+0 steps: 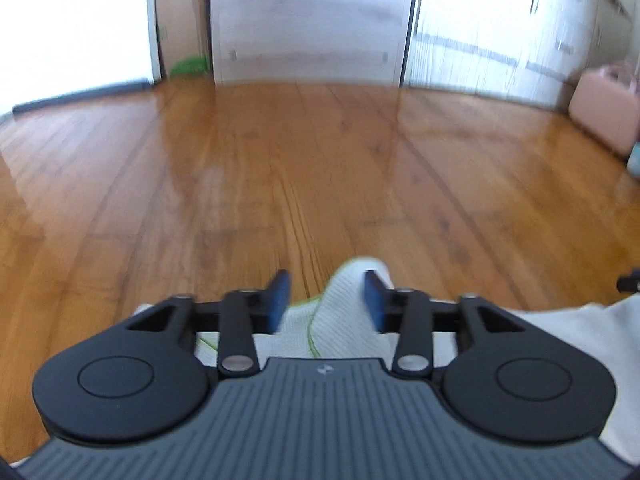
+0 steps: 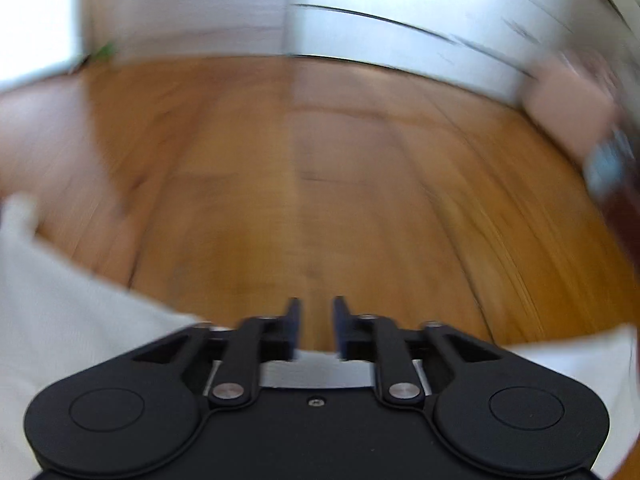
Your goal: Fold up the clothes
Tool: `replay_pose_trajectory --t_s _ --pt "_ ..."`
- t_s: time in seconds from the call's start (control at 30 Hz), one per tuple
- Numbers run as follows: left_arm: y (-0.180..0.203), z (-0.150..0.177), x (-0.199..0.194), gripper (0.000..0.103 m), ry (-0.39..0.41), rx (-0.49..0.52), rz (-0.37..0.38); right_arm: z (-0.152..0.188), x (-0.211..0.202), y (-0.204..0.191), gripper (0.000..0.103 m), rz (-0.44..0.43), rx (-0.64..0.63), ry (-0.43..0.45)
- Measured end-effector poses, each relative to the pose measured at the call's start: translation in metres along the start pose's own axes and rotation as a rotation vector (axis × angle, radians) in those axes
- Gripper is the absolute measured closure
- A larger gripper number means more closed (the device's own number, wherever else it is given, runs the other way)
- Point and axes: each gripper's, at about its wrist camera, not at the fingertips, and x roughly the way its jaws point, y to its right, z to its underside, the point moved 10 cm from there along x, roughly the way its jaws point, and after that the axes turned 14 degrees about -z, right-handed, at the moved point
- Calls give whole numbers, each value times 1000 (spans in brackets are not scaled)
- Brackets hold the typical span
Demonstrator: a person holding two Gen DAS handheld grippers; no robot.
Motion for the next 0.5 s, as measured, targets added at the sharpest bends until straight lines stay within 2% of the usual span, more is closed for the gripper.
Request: replay_pose_trajectory --t_s 0.03,0.07,0.13,0.2,0.3,0.37,0.43,0.5 --pt "6 0 -9 46 -2 21 27 3 -13 15 56 -17 74 10" --pt "12 -1 -18 46 -3 42 53 6 -27 32 55 -35 140 23" --pt "26 1 -35 46 -18 81 110 17 -53 66 45 -38 262 10" --pt "52 14 -50 46 -76 114 179 30 -74 104 39 -14 387 -26" --pt "90 34 -75 46 -153 159 284 59 -95 153 31 9 601 -168" --pt "113 49 -94 46 -159 173 343 83 -104 167 31 -16 715 -278" --pt "129 64 -103 46 -170 194 351 95 -116 178 31 -4 720 -300" --pt "144 79 -109 46 -188 210 355 102 -127 191 31 59 669 -277"
